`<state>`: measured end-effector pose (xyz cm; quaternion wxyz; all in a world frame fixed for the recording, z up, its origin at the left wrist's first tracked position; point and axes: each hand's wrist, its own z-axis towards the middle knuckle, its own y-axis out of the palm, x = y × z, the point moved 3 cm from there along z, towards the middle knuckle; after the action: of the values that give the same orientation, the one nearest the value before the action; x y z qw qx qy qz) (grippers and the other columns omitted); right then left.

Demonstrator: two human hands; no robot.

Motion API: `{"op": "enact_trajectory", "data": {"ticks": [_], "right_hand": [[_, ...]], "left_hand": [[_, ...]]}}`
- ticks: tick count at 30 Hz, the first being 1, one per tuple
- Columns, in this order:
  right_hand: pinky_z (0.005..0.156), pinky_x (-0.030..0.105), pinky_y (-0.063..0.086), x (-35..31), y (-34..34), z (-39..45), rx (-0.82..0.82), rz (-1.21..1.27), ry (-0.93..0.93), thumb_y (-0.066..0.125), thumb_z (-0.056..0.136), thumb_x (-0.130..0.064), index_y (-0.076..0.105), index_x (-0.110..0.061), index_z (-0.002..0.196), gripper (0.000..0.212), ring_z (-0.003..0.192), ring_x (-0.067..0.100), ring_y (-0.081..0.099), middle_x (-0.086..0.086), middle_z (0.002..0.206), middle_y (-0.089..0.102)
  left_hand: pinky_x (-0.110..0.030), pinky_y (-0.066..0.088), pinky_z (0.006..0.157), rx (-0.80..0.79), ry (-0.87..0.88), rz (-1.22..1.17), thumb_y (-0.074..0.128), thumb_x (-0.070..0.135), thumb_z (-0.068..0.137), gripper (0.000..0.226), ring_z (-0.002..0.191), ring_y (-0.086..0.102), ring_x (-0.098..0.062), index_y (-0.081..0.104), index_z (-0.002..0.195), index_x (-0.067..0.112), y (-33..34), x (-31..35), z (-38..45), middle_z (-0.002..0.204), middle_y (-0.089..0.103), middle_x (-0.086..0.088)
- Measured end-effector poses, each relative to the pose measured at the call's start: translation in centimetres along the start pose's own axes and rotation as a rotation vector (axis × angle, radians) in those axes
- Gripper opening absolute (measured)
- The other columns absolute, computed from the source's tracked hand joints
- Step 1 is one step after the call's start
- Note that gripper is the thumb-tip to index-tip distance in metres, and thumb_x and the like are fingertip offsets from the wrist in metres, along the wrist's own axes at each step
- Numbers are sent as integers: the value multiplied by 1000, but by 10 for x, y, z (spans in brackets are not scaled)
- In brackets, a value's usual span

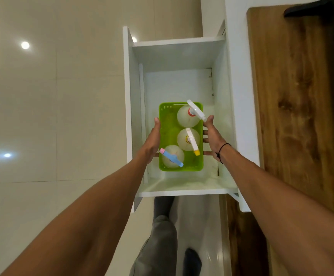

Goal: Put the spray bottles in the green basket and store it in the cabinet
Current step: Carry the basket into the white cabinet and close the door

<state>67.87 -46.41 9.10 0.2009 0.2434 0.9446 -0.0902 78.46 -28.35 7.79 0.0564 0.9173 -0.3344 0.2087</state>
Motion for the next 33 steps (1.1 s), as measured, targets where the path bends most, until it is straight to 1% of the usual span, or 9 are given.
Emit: {"op": "enact_trajectory", "data": {"ticks": [7, 13, 18, 21, 24, 27, 29, 31, 33], "right_hand": [[114, 64, 42, 7, 9, 37, 14, -23, 13, 7, 95, -82, 35, -38, 160, 83, 147, 28, 44, 1, 163, 42], [113, 61, 43, 14, 14, 56, 16, -2, 8, 7, 98, -77, 33, -37, 161, 79, 146, 29, 45, 2, 163, 43], [114, 59, 43, 15, 15, 56, 27, -10, 0, 5, 101, -73, 32, -32, 162, 78, 144, 29, 47, 4, 161, 45], [118, 54, 39, 12, 17, 49, 93, -51, -38, 8, 105, -66, 36, -19, 160, 78, 143, 29, 47, 7, 156, 48], [116, 58, 41, 12, 15, 34, 179, -88, -54, 16, 107, -62, 49, -11, 148, 74, 128, 30, 53, 9, 131, 55], [110, 59, 47, 17, 11, 15, 252, -102, -62, 27, 107, -58, 57, -10, 133, 62, 111, 30, 55, 12, 121, 59], [106, 58, 51, 24, 9, 1, 307, -121, -73, 38, 106, -52, 58, -10, 124, 50, 112, 33, 59, 14, 123, 63], [101, 57, 54, 32, 9, -13, 346, -153, -88, 47, 105, -45, 59, -13, 116, 36, 113, 35, 63, 14, 123, 67], [98, 58, 56, 40, 11, -25, 353, -172, -103, 50, 105, -40, 61, -13, 111, 29, 110, 38, 66, 16, 117, 70]], "left_hand": [[-62, 37, 122, 13, -14, -15, 6, 83, 100, 87, 155, 43, -35, 34, 167, 36, 1, -10, 27, 171, 42, -9], [-64, 34, 126, 39, -37, -21, 7, 81, 101, 87, 158, 40, -35, 30, 169, 32, 0, -16, 42, 173, 38, -9], [-53, 37, 127, 46, -12, -19, 3, 75, 104, 85, 157, 42, -33, 34, 168, 28, 2, -15, 44, 172, 41, -9], [-47, 47, 116, 217, 141, 202, 16, 64, 111, 75, 144, 54, -33, 46, 161, 15, -5, -7, 29, 160, 54, -15], [-48, 57, 105, 377, 357, 373, 46, 51, 111, 55, 117, 70, -28, 57, 148, 12, -19, 6, 0, 130, 74, -13], [-42, 63, 83, 529, 477, 304, 57, 37, 105, 29, 78, 76, -22, 71, 116, 13, -32, 20, -28, 85, 77, -3], [-33, 57, 72, 688, 542, 320, 58, 34, 102, 24, 62, 70, -16, 71, 96, 15, -41, 28, -46, 68, 71, 5], [-31, 53, 70, 826, 554, 299, 58, 33, 101, 19, 61, 65, -10, 67, 91, 19, -52, 30, -61, 67, 66, 11], [-39, 58, 81, 865, 483, 276, 59, 30, 101, 15, 81, 69, -17, 67, 106, 18, -66, 24, -67, 90, 71, 3]]}}
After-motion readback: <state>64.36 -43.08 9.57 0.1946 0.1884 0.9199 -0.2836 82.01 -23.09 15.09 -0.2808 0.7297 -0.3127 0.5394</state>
